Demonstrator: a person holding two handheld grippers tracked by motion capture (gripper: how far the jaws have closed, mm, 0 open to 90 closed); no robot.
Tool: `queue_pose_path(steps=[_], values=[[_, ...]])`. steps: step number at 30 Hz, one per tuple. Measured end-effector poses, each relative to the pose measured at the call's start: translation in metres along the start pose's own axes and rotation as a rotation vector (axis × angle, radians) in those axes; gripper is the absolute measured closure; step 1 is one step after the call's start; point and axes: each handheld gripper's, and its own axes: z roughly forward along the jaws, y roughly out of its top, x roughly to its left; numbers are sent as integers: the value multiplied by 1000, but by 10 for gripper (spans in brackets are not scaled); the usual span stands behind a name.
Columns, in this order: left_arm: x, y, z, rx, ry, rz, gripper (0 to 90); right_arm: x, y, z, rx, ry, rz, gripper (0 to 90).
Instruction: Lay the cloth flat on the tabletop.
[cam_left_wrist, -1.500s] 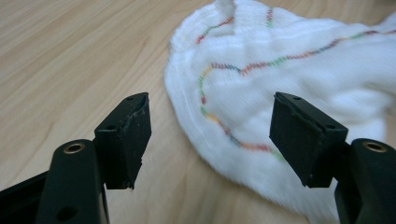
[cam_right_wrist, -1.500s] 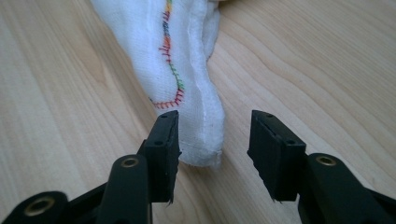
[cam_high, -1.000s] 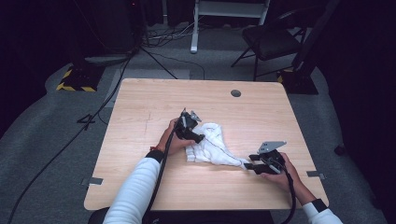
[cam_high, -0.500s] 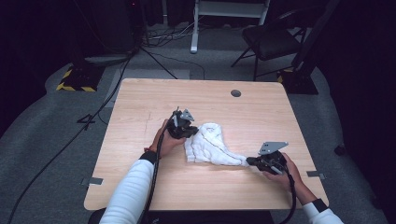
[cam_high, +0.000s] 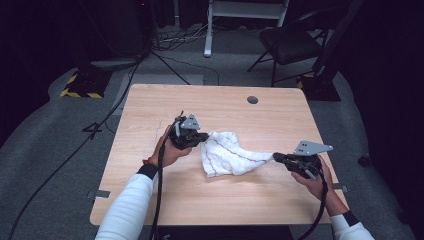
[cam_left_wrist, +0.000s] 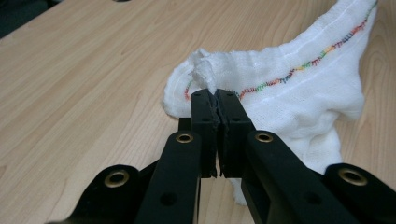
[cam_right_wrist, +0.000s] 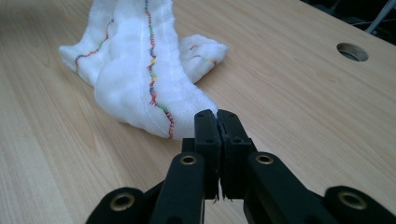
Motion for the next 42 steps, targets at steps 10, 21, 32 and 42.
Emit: queue_pose_path(steps=[10, 21, 32, 42], values=[[-22, 20, -41, -80, 12, 74, 871, -1, 24, -36, -122, -43, -13, 879], [-51, 34, -99, -198, 16, 136, 870, 23, 56, -99, -264, -69, -83, 878], [-68, 38, -131, -265, 26, 156, 869, 44, 78, -122, -318, -82, -124, 878], [-93, 38, -158, -297, 38, 189, 869, 57, 80, -142, -374, -89, -133, 879]])
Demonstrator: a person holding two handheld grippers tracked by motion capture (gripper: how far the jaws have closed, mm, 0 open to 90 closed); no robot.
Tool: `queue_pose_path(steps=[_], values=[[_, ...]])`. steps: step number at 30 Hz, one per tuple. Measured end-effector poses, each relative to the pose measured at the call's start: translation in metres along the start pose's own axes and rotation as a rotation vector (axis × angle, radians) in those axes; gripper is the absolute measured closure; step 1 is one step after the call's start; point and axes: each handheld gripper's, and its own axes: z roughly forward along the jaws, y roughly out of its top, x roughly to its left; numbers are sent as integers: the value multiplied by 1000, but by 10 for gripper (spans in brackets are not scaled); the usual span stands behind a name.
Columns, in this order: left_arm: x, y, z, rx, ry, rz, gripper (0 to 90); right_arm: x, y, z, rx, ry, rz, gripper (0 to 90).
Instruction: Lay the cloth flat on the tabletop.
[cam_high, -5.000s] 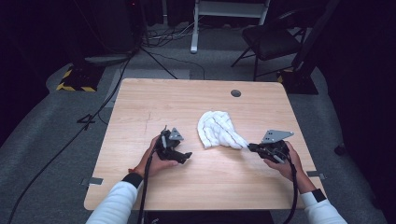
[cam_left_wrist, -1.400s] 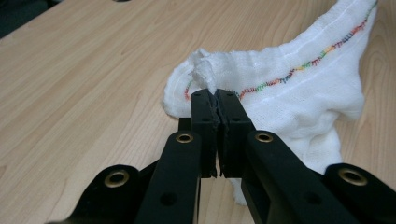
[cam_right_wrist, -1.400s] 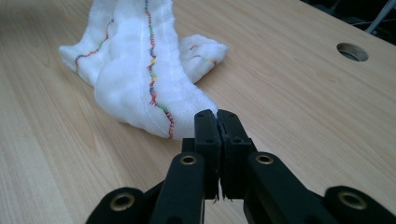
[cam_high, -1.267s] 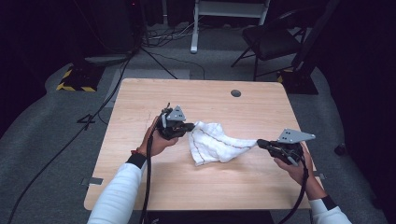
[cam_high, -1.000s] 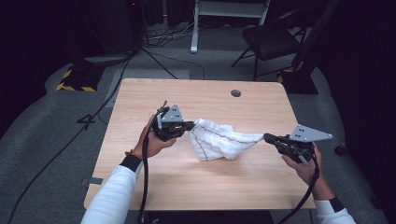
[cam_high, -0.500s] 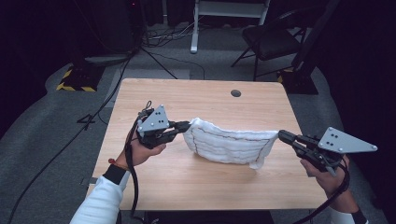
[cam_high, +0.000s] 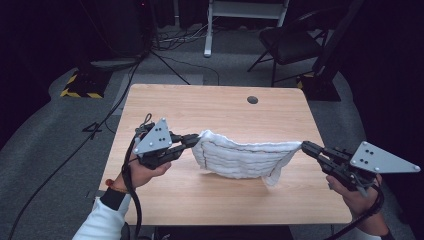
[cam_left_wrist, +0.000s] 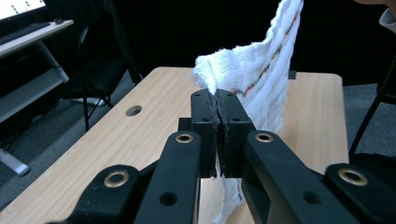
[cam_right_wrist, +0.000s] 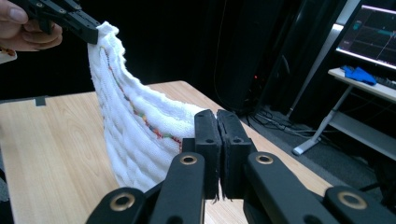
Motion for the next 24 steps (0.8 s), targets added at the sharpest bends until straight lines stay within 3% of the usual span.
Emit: queue_pose_path(steps=[5, 9, 13, 17, 18, 19, 24], values=[[-5, -1, 2, 19, 7, 17, 868, 5, 4, -2, 9, 7, -10, 878], [14, -13, 23, 59, 20, -26, 868, -5, -1, 16, 46, 14, 14, 878], [46, -31, 56, 121, 47, -95, 868, -25, -12, 48, 102, 0, 47, 878], [78, -47, 90, 174, 75, -158, 868, -49, -31, 89, 170, -53, 41, 878], [85, -51, 99, 187, 80, -168, 867, -61, -41, 109, 215, -72, 32, 878], [91, -55, 107, 203, 93, -175, 867, -61, -41, 109, 215, -72, 32, 878], [116, -75, 143, 256, 142, -222, 866, -91, -66, 155, 294, -87, 80, 878]])
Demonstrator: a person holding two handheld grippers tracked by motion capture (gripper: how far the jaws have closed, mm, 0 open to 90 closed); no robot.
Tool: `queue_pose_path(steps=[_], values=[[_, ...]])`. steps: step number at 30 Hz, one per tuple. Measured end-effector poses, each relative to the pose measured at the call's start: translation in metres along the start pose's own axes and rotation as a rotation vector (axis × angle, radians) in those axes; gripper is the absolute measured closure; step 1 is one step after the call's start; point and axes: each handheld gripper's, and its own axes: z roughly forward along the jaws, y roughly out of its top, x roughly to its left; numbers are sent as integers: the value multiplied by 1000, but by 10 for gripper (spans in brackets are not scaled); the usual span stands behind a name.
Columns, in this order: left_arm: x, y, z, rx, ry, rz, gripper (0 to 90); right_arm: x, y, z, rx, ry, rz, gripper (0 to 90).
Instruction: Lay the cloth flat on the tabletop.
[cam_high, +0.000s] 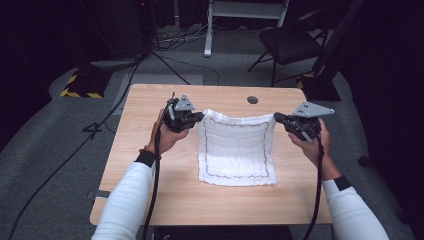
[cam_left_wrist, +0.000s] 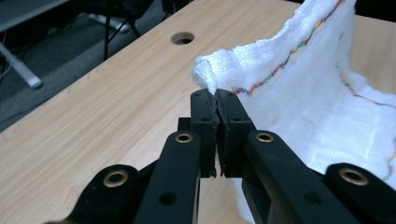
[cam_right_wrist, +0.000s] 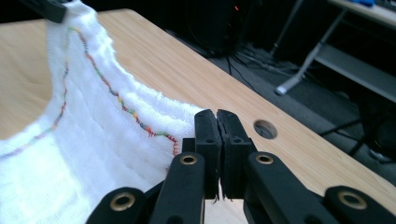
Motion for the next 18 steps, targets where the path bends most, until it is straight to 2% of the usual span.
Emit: queue_pose_path(steps=[2, 4, 7, 8, 10, 12, 13, 16, 18], values=[[6, -2, 16, 24, 6, -28, 864, -8, -4, 20, 44, -23, 0, 878], [8, -2, 29, 51, 35, -25, 861, -16, -8, 37, 75, -27, 22, 878], [12, -3, 45, 80, 65, -51, 828, -25, -12, 55, 107, -55, 42, 875], [13, -3, 49, 93, 85, -52, 788, -28, -13, 61, 120, -62, 46, 866], [13, -5, 56, 110, 89, -66, 723, -30, -16, 70, 148, -92, 42, 823], [11, -8, 62, 127, 109, -91, 603, -30, -19, 78, 178, -126, 41, 704], [10, -10, 64, 129, 118, -99, 542, -30, -21, 80, 193, -134, 51, 686], [3, -18, 66, 142, 118, -103, 395, -31, -27, 82, 214, -99, 84, 560], [-3, -25, 64, 146, 105, -96, 336, -27, -33, 78, 206, -64, 85, 536]])
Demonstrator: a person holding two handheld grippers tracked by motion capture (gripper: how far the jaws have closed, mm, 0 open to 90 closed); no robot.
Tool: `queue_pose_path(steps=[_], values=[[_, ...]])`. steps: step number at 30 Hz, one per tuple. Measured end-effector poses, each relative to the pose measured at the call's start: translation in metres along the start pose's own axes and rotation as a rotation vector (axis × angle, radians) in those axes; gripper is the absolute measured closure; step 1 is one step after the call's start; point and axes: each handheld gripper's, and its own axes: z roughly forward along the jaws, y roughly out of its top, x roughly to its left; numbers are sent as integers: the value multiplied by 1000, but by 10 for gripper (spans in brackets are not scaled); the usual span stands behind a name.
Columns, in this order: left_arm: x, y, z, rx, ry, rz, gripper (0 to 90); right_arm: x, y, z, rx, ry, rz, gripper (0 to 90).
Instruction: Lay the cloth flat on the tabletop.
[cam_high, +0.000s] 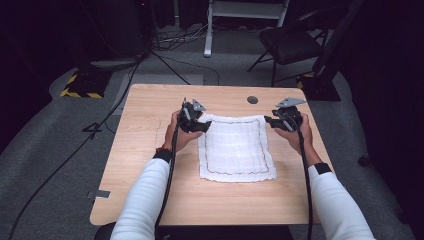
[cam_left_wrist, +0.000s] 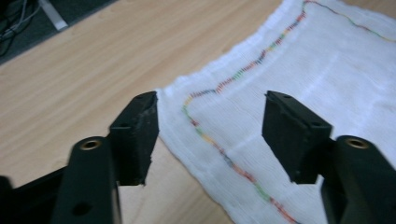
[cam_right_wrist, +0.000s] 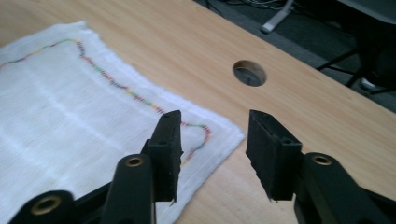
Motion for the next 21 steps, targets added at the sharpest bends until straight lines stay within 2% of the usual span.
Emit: queue_pose_path(steps=[1, 2, 4, 8, 11, 13, 18, 21], values=[[-3, -4, -1, 11, -29, 9, 284, 4, -9, -4, 7, 36, 11, 486], [-7, -8, -2, 22, -46, 27, 284, 4, -9, -4, 7, 36, 11, 486], [-15, -16, -6, 52, -60, 73, 255, 11, -20, -7, 27, 86, -6, 459], [-31, -34, -15, 65, -124, 108, 216, 26, -45, -13, 77, 132, -50, 408], [-41, -47, -22, 65, -154, 120, 211, 34, -60, -18, 94, 160, -45, 389], [-47, -53, -23, 84, -153, 140, 209, 38, -70, -20, 105, 170, -51, 384], [-54, -65, -26, 108, -182, 147, 208, 46, -84, -27, 128, 189, -62, 370], [-56, -72, -27, 133, -182, 153, 202, 51, -90, -32, 132, 185, -75, 368]])
